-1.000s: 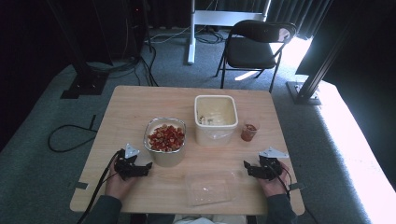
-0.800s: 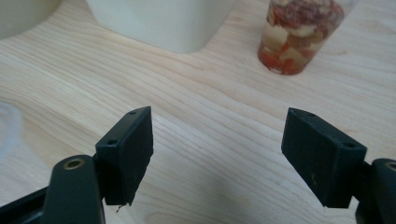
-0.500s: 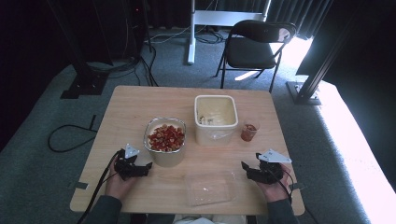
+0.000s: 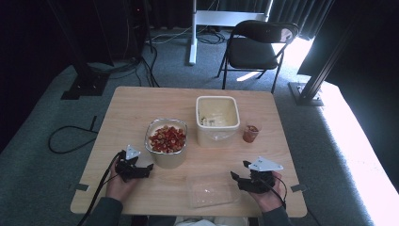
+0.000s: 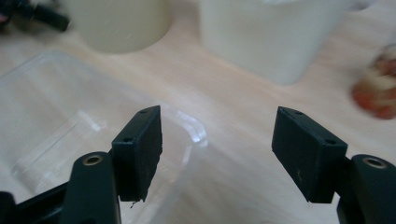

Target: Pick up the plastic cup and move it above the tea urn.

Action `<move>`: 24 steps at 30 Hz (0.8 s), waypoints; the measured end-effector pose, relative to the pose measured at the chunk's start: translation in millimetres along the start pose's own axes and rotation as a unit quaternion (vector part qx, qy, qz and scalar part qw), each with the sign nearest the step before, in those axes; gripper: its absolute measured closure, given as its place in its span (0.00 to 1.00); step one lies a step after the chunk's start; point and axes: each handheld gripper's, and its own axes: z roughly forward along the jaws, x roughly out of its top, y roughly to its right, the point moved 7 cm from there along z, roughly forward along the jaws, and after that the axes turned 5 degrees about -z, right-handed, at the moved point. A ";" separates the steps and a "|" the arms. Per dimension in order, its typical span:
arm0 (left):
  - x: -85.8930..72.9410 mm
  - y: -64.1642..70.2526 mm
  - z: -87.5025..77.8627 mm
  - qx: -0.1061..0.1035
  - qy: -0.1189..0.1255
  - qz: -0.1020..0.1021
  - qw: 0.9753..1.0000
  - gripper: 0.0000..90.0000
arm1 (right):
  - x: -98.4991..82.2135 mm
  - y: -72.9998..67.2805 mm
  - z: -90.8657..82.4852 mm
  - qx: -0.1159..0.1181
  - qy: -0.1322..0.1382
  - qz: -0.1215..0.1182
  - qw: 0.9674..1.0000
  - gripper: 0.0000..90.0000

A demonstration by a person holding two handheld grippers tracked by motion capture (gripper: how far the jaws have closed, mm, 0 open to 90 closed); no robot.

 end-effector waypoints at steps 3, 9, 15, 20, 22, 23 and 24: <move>0.0 0.0 0.0 0.000 0.000 0.000 1.000 0.14 | -5.4 -8.4 8.1 0.015 -0.017 -0.007 1.000 0.40; 0.1 0.0 0.1 0.000 0.000 -0.001 1.000 0.13 | -13.3 -9.9 22.4 0.033 -0.050 -0.006 0.998 0.61; 0.0 0.0 0.0 0.000 0.000 0.000 1.000 0.14 | -15.6 -4.9 28.4 0.045 -0.065 0.001 0.997 0.81; 0.1 0.1 0.1 0.000 0.001 -0.001 1.000 0.14 | -12.6 4.7 27.4 0.033 -0.063 0.015 0.997 0.84; 0.0 0.0 0.0 0.000 0.000 0.000 1.000 0.14 | -10.0 10.0 25.5 0.028 -0.053 0.028 0.998 0.85; 0.0 0.0 0.0 0.000 0.000 0.000 1.000 0.14 | -8.5 13.0 24.0 0.024 -0.048 0.034 0.998 0.85; 0.1 0.1 0.1 0.000 0.001 -0.001 1.000 0.13 | -7.0 15.8 22.3 0.022 -0.042 0.039 0.998 0.86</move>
